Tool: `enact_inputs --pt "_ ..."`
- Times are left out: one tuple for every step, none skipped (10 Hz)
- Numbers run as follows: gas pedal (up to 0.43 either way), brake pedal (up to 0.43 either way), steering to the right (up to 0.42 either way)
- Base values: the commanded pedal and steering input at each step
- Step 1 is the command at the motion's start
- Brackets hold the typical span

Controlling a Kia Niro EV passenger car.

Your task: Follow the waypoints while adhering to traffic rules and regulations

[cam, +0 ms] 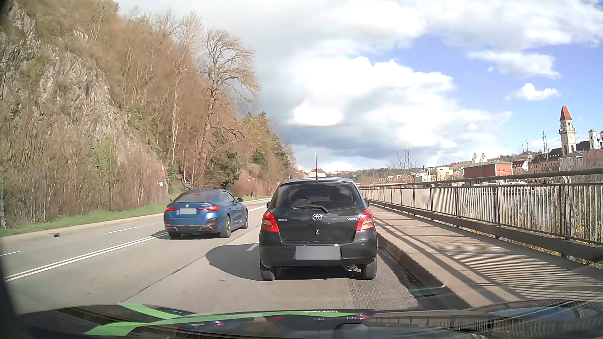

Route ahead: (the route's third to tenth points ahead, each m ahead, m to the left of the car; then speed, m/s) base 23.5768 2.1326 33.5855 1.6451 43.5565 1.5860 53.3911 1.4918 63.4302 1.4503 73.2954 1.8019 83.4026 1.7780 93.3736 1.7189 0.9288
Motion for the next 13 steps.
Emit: enact_inputs --pt "0.008 0.0 -0.005" --pt "0.008 0.0 -0.005" --pt "0.008 0.0 -0.004" --pt "0.008 0.0 -0.004" --pt "0.008 0.0 -0.004" --pt "0.008 0.0 -0.004" --pt "0.008 0.0 -0.004" --pt "0.039 0.0 -0.004" --pt "0.059 0.0 -0.004" --pt "0.059 0.0 -0.004" --pt "0.059 0.0 -0.004" --pt "0.059 0.0 -0.004" --pt "0.059 0.0 -0.005"
